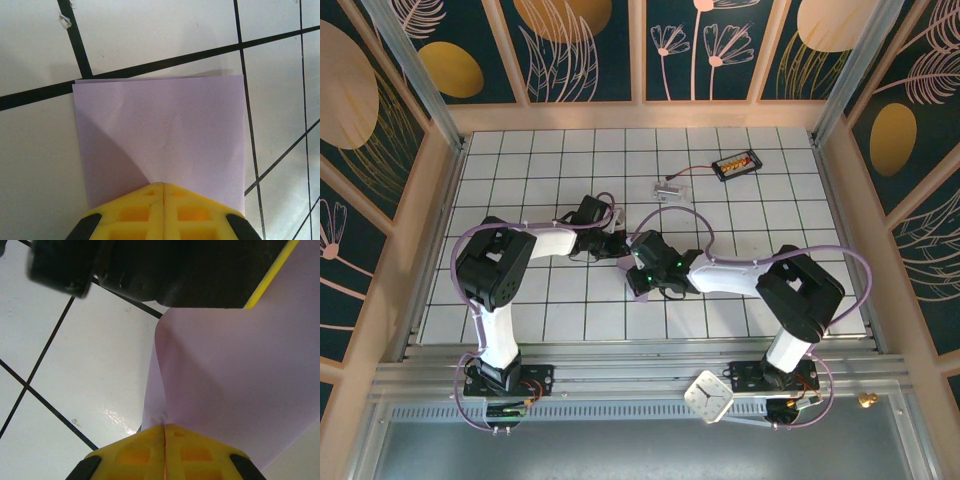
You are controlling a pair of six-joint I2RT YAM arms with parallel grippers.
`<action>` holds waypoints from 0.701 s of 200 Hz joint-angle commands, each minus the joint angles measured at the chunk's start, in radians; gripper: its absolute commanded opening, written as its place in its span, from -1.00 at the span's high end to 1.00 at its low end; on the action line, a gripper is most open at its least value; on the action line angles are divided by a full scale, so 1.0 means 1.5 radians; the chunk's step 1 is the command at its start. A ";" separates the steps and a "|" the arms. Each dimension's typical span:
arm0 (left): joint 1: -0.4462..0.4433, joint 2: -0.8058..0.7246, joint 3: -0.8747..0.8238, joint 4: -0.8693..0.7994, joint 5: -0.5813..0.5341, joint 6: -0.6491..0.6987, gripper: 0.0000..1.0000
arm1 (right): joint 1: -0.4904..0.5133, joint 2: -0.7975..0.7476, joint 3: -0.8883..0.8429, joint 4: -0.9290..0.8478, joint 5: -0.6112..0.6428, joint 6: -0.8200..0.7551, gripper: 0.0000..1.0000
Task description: Fold a paper plane with a square sheet of paper (pick it up from the middle)
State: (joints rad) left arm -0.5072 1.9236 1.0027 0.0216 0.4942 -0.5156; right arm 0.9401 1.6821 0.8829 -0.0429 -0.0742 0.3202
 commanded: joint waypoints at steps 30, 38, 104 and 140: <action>-0.002 0.019 0.005 -0.029 0.005 0.013 0.87 | -0.017 -0.016 -0.032 0.051 -0.051 0.026 0.78; -0.002 0.019 0.006 -0.029 0.004 0.013 0.87 | -0.020 -0.018 -0.039 0.061 -0.059 0.031 0.78; -0.002 0.018 0.004 -0.030 0.003 0.014 0.89 | -0.028 -0.031 -0.064 0.097 -0.089 0.056 0.74; -0.003 0.017 0.003 -0.030 0.003 0.016 0.90 | -0.032 -0.039 -0.076 0.110 -0.093 0.068 0.72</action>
State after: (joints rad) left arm -0.5072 1.9236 1.0027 0.0216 0.4938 -0.5152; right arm 0.9028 1.6569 0.7868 0.0864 -0.1940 0.3981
